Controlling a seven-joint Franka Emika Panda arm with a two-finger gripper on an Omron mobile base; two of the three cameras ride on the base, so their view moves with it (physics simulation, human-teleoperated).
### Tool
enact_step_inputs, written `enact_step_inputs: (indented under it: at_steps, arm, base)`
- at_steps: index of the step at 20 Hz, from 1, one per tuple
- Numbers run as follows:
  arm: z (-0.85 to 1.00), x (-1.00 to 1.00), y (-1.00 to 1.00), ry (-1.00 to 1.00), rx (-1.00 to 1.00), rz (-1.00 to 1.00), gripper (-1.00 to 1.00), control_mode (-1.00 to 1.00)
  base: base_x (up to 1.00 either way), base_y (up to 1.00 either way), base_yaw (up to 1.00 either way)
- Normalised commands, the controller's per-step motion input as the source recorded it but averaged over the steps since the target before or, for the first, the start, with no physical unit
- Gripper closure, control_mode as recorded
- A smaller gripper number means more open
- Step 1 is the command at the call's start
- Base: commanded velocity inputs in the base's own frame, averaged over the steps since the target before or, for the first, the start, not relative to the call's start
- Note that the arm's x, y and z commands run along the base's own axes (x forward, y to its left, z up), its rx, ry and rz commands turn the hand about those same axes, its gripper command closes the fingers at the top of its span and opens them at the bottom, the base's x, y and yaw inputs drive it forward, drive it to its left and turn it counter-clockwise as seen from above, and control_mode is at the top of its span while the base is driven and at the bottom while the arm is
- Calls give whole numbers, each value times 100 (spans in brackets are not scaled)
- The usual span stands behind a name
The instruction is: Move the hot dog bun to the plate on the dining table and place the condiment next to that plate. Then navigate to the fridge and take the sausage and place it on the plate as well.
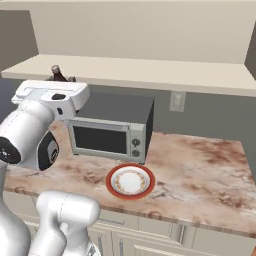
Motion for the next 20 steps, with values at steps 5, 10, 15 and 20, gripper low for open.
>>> enact_step_inputs:
  at_steps: [5, 10, 15, 20]
  arm:
    - [-1, -56, 23, 0, -2, 0, 100, -100]
    - [0, 0, 0, 0, 0, 0, 100, 100]
    - [0, 0, 0, 0, 0, 0, 100, 100]
    - [0, 0, 0, 0, 0, 0, 100, 100]
  base:
    - [0, 0, 0]
    - [-13, 50, -1]
    - [-49, 7, -45]
    - [-43, 0, -65]
